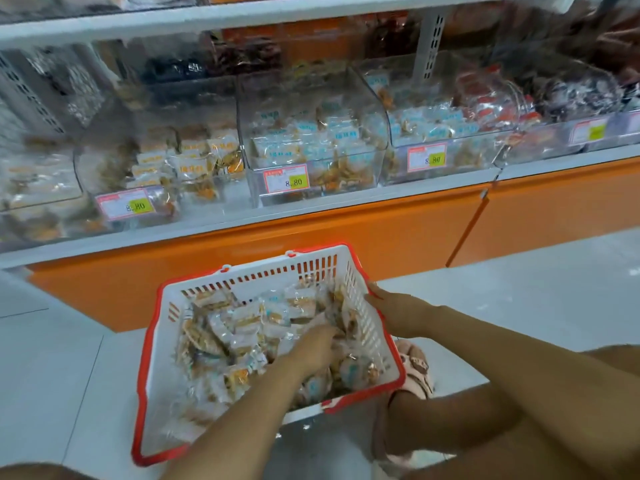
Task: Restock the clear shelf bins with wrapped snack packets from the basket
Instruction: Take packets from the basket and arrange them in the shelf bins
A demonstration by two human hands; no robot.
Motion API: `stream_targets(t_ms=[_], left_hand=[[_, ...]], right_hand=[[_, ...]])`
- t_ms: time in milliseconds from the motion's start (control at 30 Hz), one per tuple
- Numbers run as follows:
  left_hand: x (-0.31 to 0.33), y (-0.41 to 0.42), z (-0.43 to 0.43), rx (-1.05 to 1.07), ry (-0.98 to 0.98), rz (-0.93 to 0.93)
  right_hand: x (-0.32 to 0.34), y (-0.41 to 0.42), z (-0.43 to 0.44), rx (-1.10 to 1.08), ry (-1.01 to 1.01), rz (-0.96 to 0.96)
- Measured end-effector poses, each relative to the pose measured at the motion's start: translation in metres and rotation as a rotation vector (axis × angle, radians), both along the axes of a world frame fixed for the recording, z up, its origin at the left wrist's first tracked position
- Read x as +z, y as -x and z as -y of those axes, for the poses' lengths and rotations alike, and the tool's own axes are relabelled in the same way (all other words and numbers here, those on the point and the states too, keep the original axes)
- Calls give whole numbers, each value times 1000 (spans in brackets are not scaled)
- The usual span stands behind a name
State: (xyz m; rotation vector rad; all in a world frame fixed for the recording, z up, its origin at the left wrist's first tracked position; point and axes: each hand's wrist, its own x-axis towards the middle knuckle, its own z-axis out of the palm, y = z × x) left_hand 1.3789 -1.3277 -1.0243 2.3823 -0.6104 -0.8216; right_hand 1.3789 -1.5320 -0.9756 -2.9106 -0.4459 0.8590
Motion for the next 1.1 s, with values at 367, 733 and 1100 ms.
stream_targets(t_ms=[367, 733, 1100], left_hand=[[-10, -8, -1, 56, -87, 0], [125, -73, 5, 629, 696, -99], [243, -174, 106, 558, 729, 272]], right_hand=[[20, 7, 2, -46, -160, -15], [97, -30, 12, -683, -1096, -278], [209, -134, 101, -871, -1275, 454]])
